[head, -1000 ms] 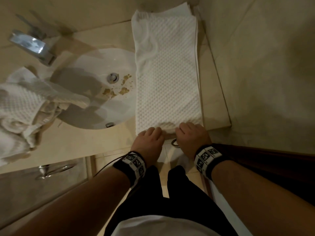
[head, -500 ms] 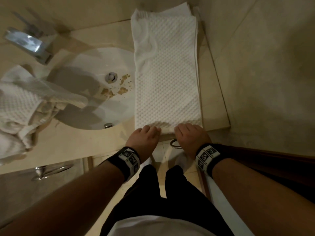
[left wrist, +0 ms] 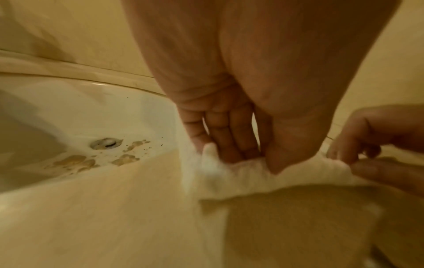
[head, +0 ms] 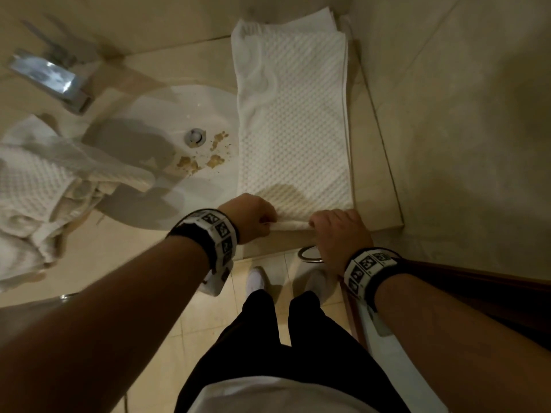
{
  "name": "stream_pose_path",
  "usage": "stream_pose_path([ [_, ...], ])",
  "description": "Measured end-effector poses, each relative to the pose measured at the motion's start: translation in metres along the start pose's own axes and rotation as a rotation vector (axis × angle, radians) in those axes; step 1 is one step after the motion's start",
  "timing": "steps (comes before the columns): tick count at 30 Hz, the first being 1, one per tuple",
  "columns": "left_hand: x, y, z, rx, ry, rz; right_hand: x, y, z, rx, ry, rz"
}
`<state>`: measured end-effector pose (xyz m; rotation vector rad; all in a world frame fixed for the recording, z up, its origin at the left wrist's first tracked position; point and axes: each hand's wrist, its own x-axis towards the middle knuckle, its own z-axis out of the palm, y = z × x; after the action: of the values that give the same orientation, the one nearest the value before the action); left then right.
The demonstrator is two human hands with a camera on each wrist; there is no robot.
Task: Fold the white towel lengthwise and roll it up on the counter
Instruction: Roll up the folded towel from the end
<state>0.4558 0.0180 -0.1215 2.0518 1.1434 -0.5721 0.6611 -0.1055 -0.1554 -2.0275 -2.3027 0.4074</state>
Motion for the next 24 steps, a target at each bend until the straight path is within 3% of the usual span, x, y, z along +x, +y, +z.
stream_pose_path([
  [5,0.012,0.013,-0.013,0.062,-0.050,-0.062,0.010,-0.006,-0.005,-0.019,-0.098,0.102],
  [8,0.011,0.025,-0.013,0.092,-0.015,-0.128,0.018,-0.007,-0.007,-0.074,-0.073,0.134],
  [16,-0.009,0.020,0.008,0.329,0.334,-0.113,0.021,-0.002,0.000,-0.116,0.087,0.025],
  [21,-0.023,0.028,0.045,0.377,0.295,-0.001,0.009,-0.010,0.005,-0.104,0.077,-0.023],
  [24,-0.030,0.030,0.062,0.329,0.387,-0.009,0.004,-0.007,0.008,-0.082,0.128,-0.053],
])
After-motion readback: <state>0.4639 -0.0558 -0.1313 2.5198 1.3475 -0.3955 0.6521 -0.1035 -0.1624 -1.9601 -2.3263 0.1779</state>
